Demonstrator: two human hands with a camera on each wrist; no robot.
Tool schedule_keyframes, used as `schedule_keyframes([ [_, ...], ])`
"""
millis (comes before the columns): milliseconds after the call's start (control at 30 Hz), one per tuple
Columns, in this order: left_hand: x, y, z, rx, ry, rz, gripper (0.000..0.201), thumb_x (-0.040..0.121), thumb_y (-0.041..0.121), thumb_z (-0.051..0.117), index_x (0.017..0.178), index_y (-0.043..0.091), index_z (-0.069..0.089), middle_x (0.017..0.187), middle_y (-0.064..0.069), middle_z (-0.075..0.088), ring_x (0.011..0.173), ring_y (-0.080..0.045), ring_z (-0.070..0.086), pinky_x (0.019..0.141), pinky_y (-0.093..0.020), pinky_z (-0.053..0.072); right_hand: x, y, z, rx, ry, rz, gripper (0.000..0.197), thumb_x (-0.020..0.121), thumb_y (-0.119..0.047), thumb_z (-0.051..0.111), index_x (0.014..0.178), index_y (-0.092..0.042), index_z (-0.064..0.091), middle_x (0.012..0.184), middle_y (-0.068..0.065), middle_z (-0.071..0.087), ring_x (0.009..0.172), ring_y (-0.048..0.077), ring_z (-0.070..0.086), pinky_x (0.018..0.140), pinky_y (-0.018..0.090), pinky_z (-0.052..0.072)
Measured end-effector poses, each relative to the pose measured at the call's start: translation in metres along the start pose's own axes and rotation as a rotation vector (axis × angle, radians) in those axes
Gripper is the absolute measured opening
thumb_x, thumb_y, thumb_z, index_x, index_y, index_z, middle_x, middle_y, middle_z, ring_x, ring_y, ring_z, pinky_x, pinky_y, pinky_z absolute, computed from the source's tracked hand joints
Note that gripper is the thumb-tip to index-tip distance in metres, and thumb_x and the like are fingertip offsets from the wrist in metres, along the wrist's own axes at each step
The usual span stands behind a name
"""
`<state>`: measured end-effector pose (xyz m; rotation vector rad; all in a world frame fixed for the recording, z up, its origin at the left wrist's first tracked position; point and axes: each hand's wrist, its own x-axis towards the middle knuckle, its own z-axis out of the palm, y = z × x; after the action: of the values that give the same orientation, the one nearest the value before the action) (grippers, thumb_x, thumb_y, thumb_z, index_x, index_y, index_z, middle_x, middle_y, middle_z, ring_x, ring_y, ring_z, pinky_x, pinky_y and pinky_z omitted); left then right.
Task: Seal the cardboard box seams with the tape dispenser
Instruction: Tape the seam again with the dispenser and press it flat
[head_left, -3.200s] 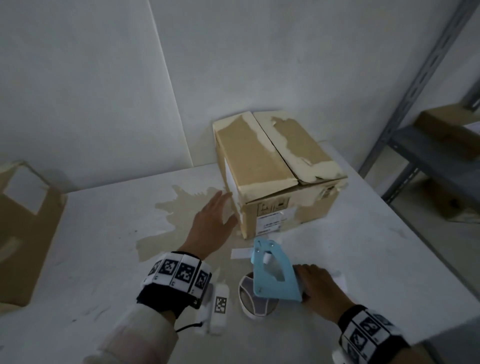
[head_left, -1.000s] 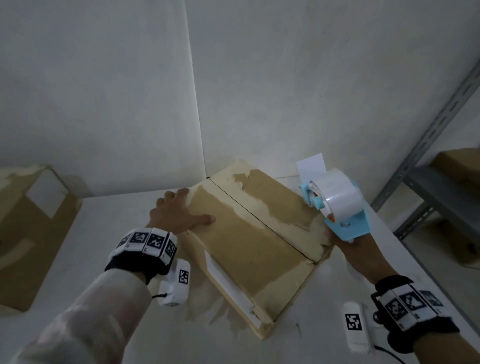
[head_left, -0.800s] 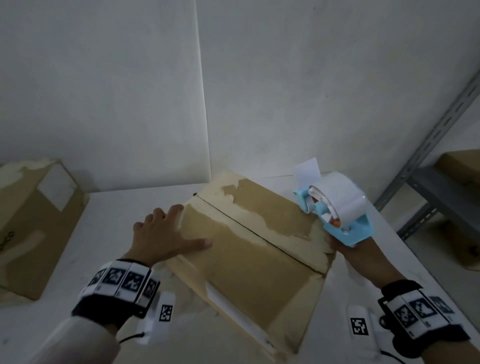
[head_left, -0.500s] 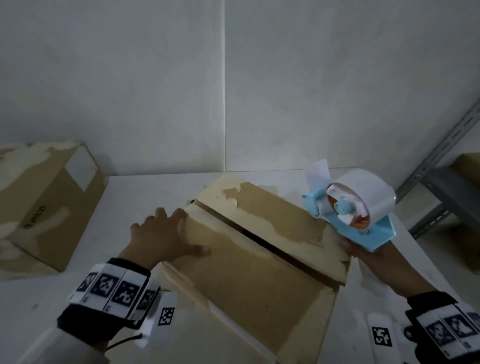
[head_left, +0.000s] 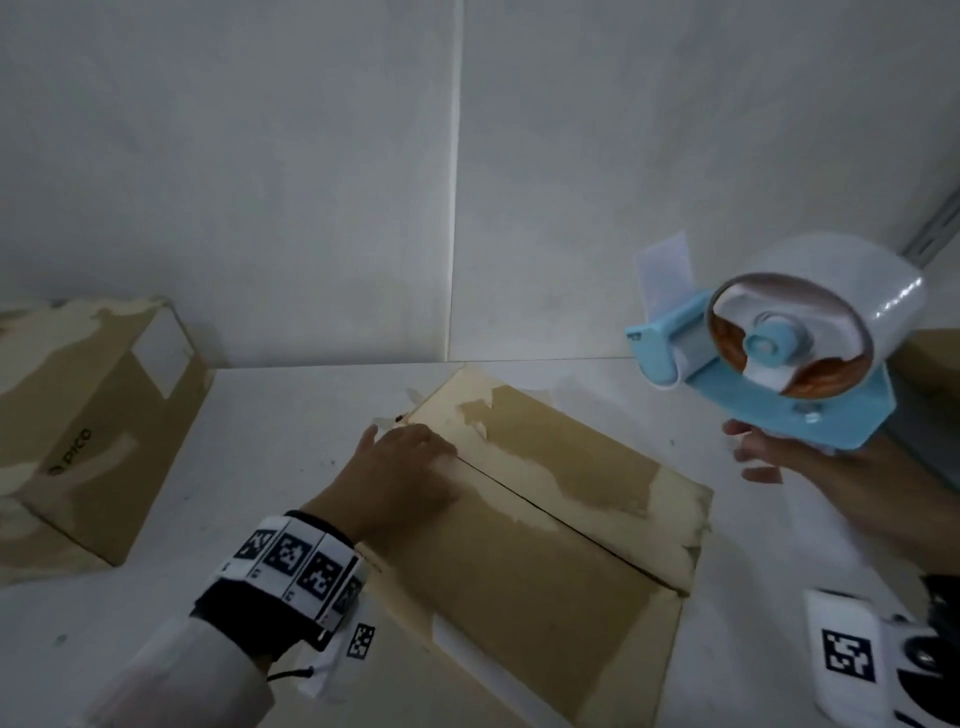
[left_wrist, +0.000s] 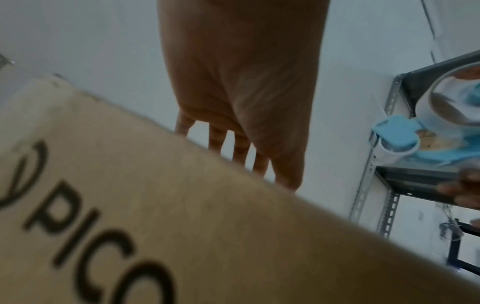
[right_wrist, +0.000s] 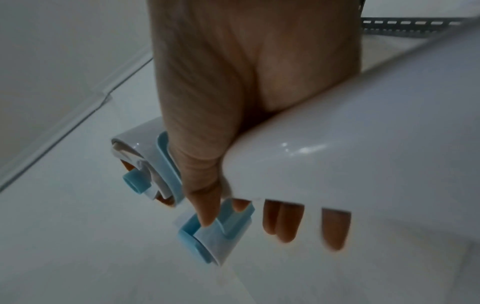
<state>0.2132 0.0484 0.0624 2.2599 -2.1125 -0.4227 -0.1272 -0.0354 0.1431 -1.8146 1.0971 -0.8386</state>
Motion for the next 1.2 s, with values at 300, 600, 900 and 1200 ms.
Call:
schedule_keyframes([
  [300,0.011,-0.008,-0.009,-0.092,0.072,0.116,0.034,0.088,0.040,0.053,0.118,0.026,0.058,0.121,0.001,0.051,0.114,-0.017,0.046,0.092,-0.025,0.036,0.027,-0.035,0.048,0.233,-0.257,0.097,0.075,0.024,-0.064,0.082,0.075,-0.011,0.067,0.056,0.002,0.058,0.045,0.014,0.051,0.046,0.023,0.048],
  [600,0.020,-0.007,-0.049,-0.603,0.349,0.133,0.019,0.092,0.015,0.043,0.077,0.014,0.055,0.070,0.006,0.053,0.066,-0.013,0.052,0.065,-0.027,0.042,0.056,-0.050,0.080,0.255,-0.335,0.132,0.075,0.026,-0.060,0.084,0.076,-0.006,0.066,0.055,0.005,0.056,0.045,0.014,0.050,0.046,0.023,0.047],
  [900,0.028,0.005,-0.078,-1.149,0.027,0.068,0.047,0.097,0.044,0.021,0.080,0.020,0.058,0.079,0.005,0.065,0.068,-0.008,0.062,0.062,-0.020,0.049,0.072,-0.057,0.098,0.351,-0.392,0.160,0.062,0.027,-0.053,0.087,0.069,-0.011,0.071,0.051,0.005,0.056,0.043,0.014,0.051,0.043,0.022,0.046],
  [1200,0.035,-0.006,-0.082,-1.414,-0.122,-0.064,0.017,0.093,0.017,0.049,0.093,0.006,0.061,0.072,0.001,0.064,0.060,-0.004,0.065,0.055,-0.015,0.052,0.073,-0.051,0.111,0.249,-0.381,0.114,0.024,0.070,-0.010,0.063,0.084,0.009,0.058,0.046,0.005,0.053,0.042,0.011,0.050,0.044,0.018,0.045],
])
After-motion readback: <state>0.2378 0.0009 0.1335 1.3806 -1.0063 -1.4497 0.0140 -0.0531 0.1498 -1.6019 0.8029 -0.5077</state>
